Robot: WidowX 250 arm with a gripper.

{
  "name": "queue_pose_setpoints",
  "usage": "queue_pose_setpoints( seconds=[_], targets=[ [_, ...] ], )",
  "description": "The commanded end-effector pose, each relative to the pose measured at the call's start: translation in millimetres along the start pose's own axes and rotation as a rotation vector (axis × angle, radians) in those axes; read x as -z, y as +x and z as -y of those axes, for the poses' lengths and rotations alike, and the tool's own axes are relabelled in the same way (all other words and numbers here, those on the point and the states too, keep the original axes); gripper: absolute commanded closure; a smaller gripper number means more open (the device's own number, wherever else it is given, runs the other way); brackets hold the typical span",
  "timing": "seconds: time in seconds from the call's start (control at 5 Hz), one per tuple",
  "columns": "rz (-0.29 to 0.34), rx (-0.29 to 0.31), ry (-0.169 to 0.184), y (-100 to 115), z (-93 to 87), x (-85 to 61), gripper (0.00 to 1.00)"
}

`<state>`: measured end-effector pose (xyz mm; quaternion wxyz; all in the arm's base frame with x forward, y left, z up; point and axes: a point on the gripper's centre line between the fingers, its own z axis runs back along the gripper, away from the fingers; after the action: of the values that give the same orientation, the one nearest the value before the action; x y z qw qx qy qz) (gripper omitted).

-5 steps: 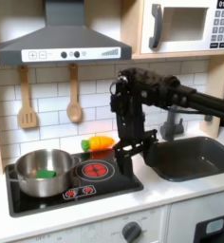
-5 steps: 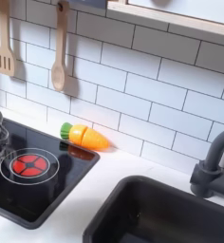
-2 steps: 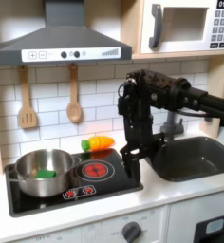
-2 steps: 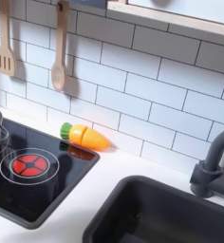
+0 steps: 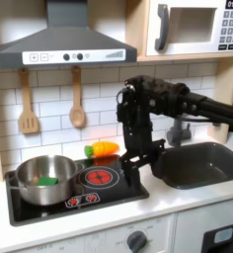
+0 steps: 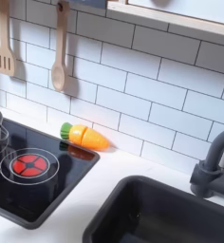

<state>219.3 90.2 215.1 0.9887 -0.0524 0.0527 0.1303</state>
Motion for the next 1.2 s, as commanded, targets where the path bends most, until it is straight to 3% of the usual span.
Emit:
queue_pose_setpoints(
  seconds=[0.0,1.0],
  targets=[
    [0.001,-0.008,-0.018,17,3.4,3.8,0.00],
    [0.052,-0.034,-0.012,67,17.0,12.1,0.00]
  ],
)
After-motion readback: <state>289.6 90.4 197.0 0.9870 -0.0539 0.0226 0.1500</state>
